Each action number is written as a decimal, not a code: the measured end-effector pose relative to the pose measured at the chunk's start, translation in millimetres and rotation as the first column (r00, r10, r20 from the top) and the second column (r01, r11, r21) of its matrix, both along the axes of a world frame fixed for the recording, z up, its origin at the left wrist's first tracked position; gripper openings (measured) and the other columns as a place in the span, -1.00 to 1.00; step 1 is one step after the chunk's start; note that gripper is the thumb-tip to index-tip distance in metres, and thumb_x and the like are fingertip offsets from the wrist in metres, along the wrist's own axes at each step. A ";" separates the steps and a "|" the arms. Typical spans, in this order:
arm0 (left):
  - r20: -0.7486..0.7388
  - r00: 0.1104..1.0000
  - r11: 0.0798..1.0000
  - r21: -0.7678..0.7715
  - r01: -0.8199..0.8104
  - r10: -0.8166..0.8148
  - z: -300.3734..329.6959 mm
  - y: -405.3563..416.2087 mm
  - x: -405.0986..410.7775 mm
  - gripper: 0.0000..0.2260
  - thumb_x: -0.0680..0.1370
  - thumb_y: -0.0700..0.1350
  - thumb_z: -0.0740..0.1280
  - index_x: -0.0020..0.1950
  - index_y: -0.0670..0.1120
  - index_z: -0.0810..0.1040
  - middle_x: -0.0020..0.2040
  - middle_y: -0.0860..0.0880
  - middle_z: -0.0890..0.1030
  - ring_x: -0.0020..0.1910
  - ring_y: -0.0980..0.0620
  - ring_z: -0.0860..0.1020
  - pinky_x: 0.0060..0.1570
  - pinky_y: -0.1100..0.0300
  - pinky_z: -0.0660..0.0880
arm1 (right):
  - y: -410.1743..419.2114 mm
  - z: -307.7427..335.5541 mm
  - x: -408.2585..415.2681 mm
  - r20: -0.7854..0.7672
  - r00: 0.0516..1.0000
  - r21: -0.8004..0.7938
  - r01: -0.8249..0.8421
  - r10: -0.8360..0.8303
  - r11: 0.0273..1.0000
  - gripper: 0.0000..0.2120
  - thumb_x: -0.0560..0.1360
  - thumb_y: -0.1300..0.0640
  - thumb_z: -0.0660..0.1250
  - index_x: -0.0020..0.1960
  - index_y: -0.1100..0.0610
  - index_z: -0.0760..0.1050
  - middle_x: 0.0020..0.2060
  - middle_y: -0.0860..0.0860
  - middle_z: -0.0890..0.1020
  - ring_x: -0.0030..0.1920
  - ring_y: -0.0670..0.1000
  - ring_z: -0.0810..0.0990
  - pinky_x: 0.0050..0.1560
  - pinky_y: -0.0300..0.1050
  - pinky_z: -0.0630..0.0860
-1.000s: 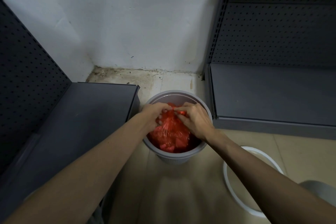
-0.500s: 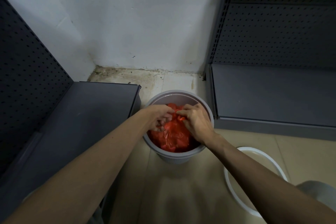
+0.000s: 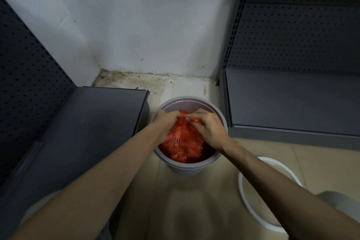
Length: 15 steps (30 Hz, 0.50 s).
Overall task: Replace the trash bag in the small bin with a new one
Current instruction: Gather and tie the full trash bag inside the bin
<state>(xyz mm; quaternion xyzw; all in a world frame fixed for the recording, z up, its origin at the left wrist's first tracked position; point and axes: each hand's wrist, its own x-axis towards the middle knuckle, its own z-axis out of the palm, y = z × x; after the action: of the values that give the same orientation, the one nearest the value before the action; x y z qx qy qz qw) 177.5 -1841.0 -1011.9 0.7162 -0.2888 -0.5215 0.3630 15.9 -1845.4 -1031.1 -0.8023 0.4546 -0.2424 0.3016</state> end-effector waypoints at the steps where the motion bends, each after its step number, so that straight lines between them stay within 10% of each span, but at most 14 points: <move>1: 0.030 0.999 0.999 -0.024 -0.024 0.024 1.0 1.2 -1.4 -0.90 0.47 -0.17 0.39 -0.22 -0.10 0.51 -0.40 -0.01 0.47 -0.46 0.07 0.41 -0.56 0.30 0.30 | -0.5 0.7 0.4 0.042 0.999 0.047 0.021 -0.023 0.999 -0.77 0.57 -0.02 0.27 0.16 -0.06 0.61 0.05 -0.07 0.59 0.06 -0.05 0.56 0.13 0.01 0.51; 5: 0.122 0.984 0.991 -0.049 -0.121 0.126 -1.3 3.0 -2.8 -0.92 0.43 -0.15 0.36 -0.26 -0.11 0.53 -0.33 -0.04 0.53 -0.32 0.00 0.50 -0.33 0.21 0.39 | -0.3 5.1 3.0 0.129 0.975 0.147 0.163 -0.182 0.976 -0.74 0.57 -0.09 0.24 0.01 0.00 0.66 -0.04 -0.03 0.64 0.00 -0.03 0.59 0.11 0.03 0.51; 10: 0.369 0.926 0.990 -0.141 -0.028 0.079 -7.3 5.6 10.2 -0.82 0.45 -0.09 0.37 -0.34 -0.10 0.57 -0.43 0.01 0.51 -0.39 0.03 0.50 -0.39 0.23 0.37 | 1.3 4.4 -7.1 -0.126 0.941 0.020 0.319 -0.314 0.947 -0.61 0.60 -0.08 0.18 -0.23 0.10 0.60 -0.17 0.03 0.61 -0.13 0.07 0.58 0.01 0.02 0.49; 15: 0.732 0.681 0.965 -0.166 0.203 -0.018 -8.7 13.3 24.2 -0.85 0.43 0.01 0.38 -0.23 -0.06 0.58 -0.27 0.04 0.58 -0.25 0.06 0.52 -0.24 0.15 0.42 | -3.1 5.6 -16.2 -0.340 0.885 -0.045 0.323 -0.319 0.945 -0.58 0.59 -0.06 0.16 -0.41 0.02 0.41 -0.25 0.09 0.66 -0.17 0.14 0.60 0.11 0.07 0.40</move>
<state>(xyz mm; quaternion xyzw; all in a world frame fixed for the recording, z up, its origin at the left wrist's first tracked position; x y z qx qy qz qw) 201.6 -1827.7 -1020.6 0.7967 -0.5108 -0.1796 0.2686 -0.3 -1848.5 -1025.5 -0.7438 0.6281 -0.1427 0.1786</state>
